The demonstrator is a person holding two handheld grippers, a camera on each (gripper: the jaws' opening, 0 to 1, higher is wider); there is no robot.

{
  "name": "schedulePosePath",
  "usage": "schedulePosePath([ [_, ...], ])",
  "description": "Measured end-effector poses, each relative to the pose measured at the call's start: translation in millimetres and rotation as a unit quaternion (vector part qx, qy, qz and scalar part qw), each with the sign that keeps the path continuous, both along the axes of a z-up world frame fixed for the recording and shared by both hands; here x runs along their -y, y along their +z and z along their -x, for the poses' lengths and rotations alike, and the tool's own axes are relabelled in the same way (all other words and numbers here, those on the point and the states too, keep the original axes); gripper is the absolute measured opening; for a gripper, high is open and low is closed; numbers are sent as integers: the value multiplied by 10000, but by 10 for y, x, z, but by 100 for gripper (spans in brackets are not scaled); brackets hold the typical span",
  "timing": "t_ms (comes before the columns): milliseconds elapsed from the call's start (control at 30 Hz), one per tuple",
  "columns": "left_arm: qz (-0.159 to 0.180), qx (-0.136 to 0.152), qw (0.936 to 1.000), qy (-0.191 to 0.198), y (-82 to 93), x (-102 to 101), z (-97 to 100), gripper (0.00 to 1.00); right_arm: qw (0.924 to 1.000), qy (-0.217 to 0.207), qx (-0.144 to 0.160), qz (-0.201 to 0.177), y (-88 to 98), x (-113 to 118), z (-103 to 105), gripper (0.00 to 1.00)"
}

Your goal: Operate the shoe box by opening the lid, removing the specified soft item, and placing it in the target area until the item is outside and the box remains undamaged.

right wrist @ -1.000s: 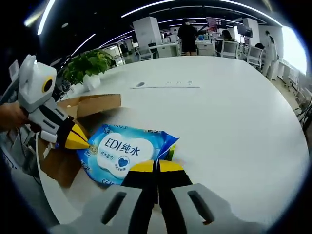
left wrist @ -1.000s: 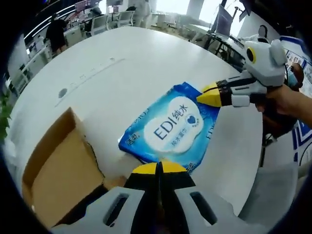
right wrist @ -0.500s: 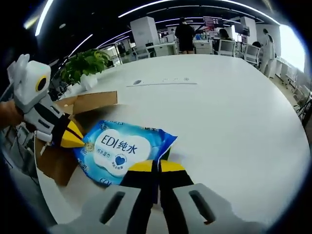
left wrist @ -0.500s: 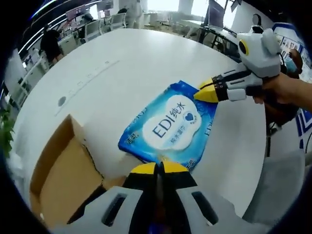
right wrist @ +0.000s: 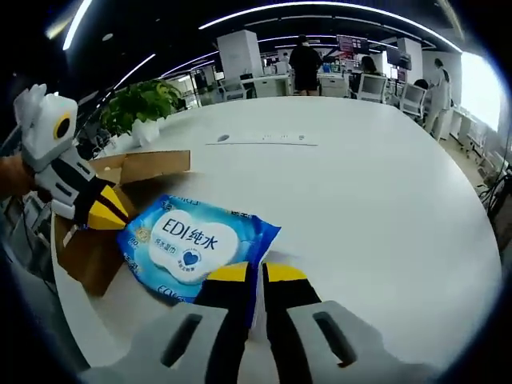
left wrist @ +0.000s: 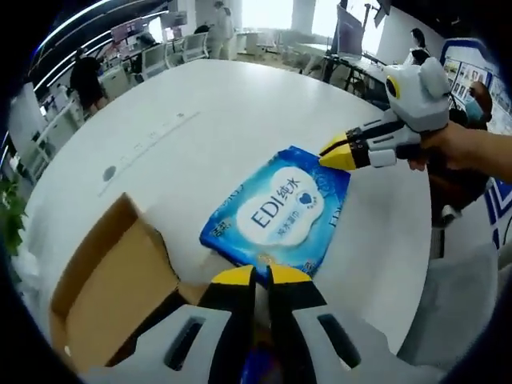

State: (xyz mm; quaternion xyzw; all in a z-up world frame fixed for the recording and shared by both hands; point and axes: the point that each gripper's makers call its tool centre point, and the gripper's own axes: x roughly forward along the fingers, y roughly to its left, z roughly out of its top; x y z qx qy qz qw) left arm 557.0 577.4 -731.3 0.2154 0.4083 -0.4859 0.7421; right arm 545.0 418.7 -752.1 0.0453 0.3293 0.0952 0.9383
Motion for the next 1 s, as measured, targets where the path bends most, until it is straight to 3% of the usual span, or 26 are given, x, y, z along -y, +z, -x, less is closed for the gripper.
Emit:
schedulePosePath([
  [267, 203, -5, 9998, 27, 92, -58, 67, 9, 9997, 155, 71, 167, 91, -10, 82, 1],
  [633, 536, 173, 9983, 165, 294, -256, 13, 14, 9979, 494, -26, 412, 200, -77, 216, 18],
  [1000, 971, 181, 9951, 7, 503, -410, 88, 21, 9934, 920, -1, 683, 360, -256, 293, 28],
])
